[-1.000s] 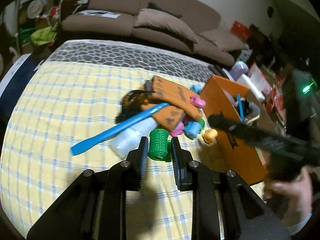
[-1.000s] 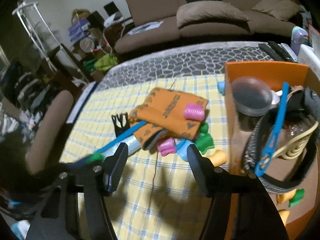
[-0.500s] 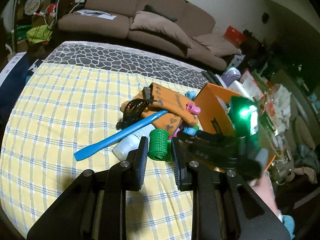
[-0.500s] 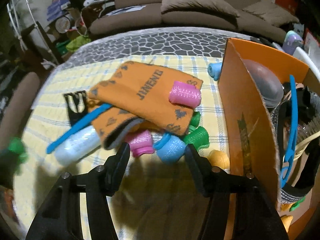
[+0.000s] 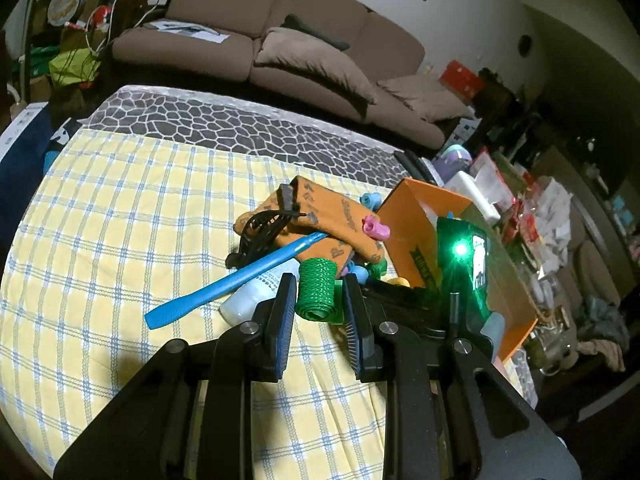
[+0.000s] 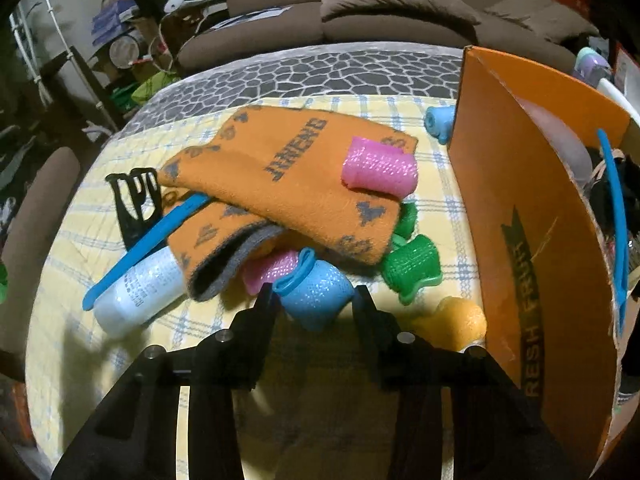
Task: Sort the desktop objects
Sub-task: 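Grasp a green roller with the left tool while the right tool grasps a blue roller, then carry the green and blue rollers in both tools over the cardboard box, then open both tools to drop the rollers into the box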
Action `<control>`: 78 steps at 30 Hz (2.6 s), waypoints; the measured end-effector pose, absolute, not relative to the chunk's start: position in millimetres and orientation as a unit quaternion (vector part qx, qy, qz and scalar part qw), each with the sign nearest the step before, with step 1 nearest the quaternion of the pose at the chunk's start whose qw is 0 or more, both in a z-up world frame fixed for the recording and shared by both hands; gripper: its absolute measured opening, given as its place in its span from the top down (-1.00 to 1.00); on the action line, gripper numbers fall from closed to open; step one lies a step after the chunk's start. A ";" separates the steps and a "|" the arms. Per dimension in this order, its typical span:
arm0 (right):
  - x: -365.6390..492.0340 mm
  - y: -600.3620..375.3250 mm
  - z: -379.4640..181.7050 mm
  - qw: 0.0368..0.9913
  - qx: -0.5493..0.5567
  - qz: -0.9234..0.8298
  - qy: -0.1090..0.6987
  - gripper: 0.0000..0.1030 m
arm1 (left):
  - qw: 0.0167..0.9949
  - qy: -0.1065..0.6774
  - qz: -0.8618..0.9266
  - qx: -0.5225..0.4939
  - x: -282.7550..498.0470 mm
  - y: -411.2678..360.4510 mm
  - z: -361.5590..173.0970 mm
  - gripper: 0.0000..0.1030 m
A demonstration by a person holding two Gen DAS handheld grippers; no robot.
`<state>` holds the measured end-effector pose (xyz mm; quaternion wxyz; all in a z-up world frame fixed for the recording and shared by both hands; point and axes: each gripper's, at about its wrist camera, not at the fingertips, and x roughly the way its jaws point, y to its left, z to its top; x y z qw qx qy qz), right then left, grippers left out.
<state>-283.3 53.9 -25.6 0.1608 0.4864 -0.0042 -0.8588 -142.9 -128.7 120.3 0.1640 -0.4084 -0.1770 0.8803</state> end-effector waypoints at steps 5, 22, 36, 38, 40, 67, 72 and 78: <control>-275.4 54.6 -15.7 0.182 0.488 -0.854 -0.016 0.24 | 0.168 -0.181 0.880 -0.406 -145.1 -125.2 122.4 0.58; -234.2 132.9 78.3 0.200 0.416 -0.884 -0.078 0.24 | 0.256 -0.155 0.865 -0.402 -140.1 -20.7 132.0 0.58; -221.1 239.3 83.4 0.150 0.426 -0.886 -0.103 0.24 | 0.312 -0.108 0.845 -0.420 -130.2 88.5 117.5 0.58; -219.6 251.0 80.4 0.143 0.434 -0.884 -0.100 0.24 | 0.314 -0.099 0.845 -0.422 -128.2 99.4 115.0 0.58; -216.8 259.1 76.4 0.136 0.444 -0.881 -0.093 0.24 | 0.317 -0.086 0.845 -0.423 -125.6 109.1 112.3 0.58; -205.7 301.8 49.1 0.103 0.513 -0.849 -0.074 -0.02 | 0.298 -0.116 0.858 -0.402 -133.9 89.8 130.2 0.15; -206.2 301.9 57.2 0.097 0.501 -0.857 -0.078 -0.18 | 0.286 -0.122 0.861 -0.402 -136.7 78.3 131.9 -0.01; -207.1 285.8 73.4 0.101 0.476 -0.870 -0.074 -0.46 | 0.269 -0.128 0.868 -0.398 -136.1 59.0 134.5 -0.17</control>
